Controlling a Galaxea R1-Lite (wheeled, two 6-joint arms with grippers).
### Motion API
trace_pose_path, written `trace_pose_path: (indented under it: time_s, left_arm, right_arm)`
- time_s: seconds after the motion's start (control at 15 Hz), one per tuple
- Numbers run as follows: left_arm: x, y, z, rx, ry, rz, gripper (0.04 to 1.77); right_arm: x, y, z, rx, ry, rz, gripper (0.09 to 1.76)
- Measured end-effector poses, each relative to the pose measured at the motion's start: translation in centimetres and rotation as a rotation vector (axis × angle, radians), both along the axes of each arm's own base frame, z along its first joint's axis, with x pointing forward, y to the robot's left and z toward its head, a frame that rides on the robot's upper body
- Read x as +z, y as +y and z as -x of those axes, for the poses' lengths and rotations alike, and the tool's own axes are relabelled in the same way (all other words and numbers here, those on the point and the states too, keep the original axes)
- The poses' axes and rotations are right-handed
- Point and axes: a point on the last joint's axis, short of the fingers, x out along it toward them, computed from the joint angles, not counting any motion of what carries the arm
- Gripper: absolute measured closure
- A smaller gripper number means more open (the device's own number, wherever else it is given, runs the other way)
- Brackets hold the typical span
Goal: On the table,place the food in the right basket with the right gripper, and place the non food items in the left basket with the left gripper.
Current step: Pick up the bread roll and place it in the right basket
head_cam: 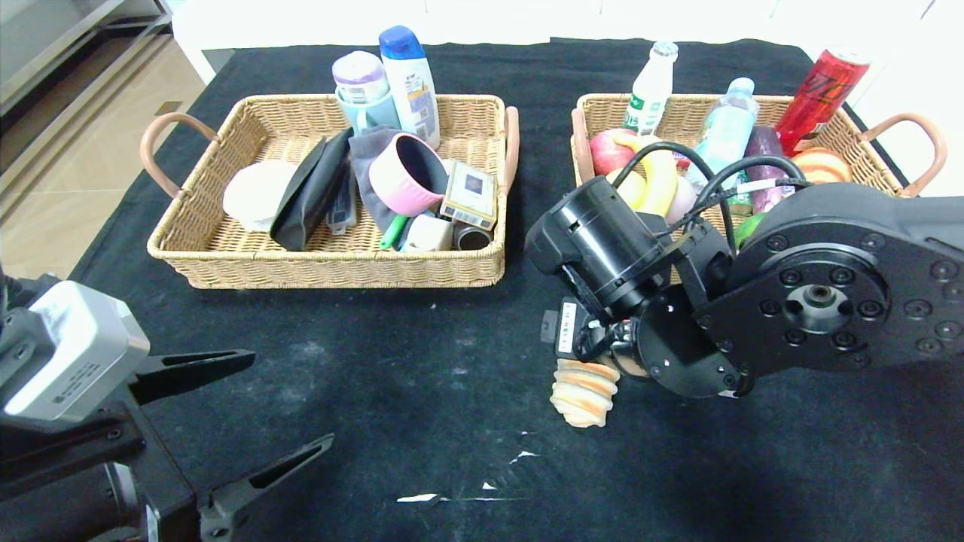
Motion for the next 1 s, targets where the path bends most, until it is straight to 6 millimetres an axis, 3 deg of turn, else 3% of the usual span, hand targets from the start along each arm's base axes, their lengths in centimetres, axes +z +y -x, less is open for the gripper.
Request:
trace_pose_path:
  time_s: [0.53, 0.6, 0.8, 1.0]
  left_arm:
    - [0.0, 0.0, 0.0, 0.001, 0.003, 0.002, 0.09]
    - [0.0, 0.0, 0.0, 0.001, 0.003, 0.002, 0.09]
    - [0.0, 0.0, 0.0, 0.002, 0.004, 0.002, 0.09]
    - [-0.1, 0.0, -0.1, 0.003, 0.005, 0.001, 0.09]
  right_arm:
    - [-1.1, 0.7, -0.2, 0.004, 0.015, 0.025, 0.14]
    - [-1.2, 0.8, -0.2, 0.005, 0.017, 0.025, 0.22]
    - [-1.4, 0.8, -0.4, 0.003, 0.023, 0.027, 0.7]
    - [-1.6, 0.8, -0.5, 0.0, 0.025, 0.03, 1.0]
